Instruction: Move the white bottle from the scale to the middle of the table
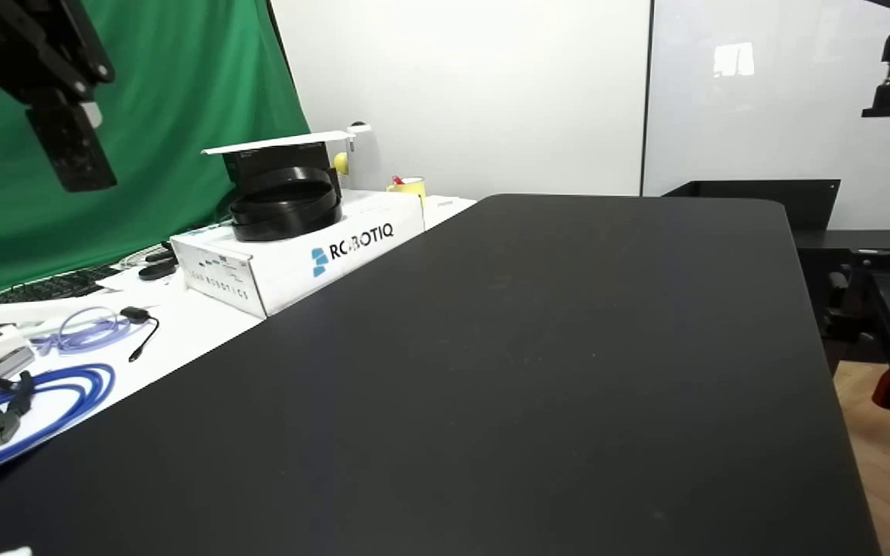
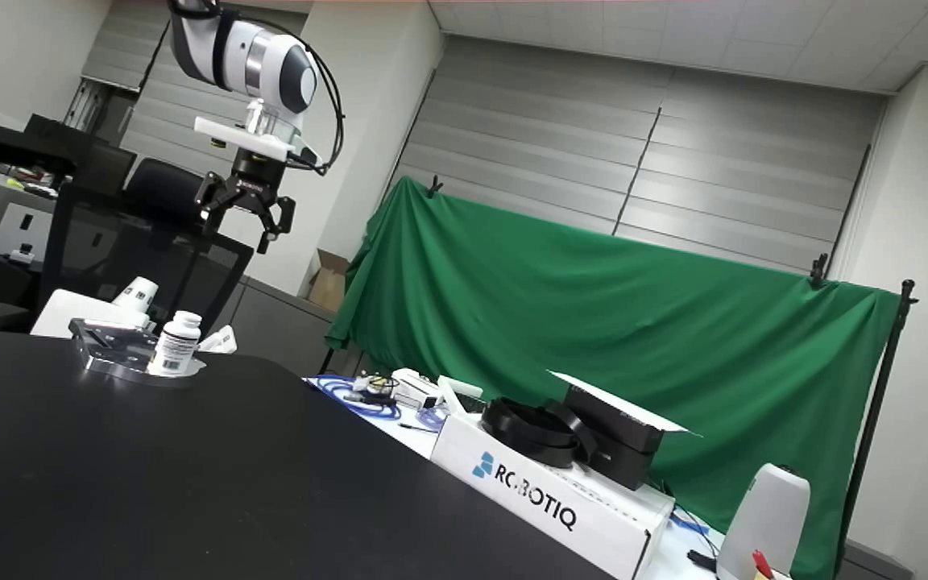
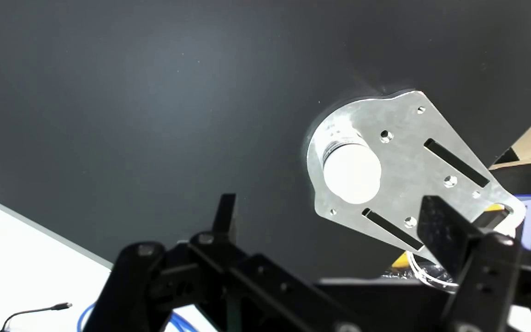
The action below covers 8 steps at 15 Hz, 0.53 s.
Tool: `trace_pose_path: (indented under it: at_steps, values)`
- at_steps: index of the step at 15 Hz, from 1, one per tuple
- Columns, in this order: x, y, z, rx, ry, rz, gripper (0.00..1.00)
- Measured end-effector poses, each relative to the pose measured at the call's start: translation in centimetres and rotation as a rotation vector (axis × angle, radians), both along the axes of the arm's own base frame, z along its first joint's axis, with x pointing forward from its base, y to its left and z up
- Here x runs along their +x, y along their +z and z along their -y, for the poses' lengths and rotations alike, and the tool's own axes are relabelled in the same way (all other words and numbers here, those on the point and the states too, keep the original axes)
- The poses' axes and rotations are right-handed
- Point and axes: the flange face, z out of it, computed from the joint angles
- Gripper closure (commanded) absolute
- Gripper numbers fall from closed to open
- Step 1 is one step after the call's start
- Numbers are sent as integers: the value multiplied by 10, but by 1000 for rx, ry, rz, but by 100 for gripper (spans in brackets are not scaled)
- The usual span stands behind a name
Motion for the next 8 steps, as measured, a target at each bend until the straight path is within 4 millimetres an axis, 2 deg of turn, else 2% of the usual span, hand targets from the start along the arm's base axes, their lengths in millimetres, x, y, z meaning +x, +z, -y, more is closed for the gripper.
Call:
trace_pose_path:
  at_steps: [4,8]
  values:
    - [6,-4,4,-13,5,20,0]
    - [32,-23,17,-32,3,48,0]
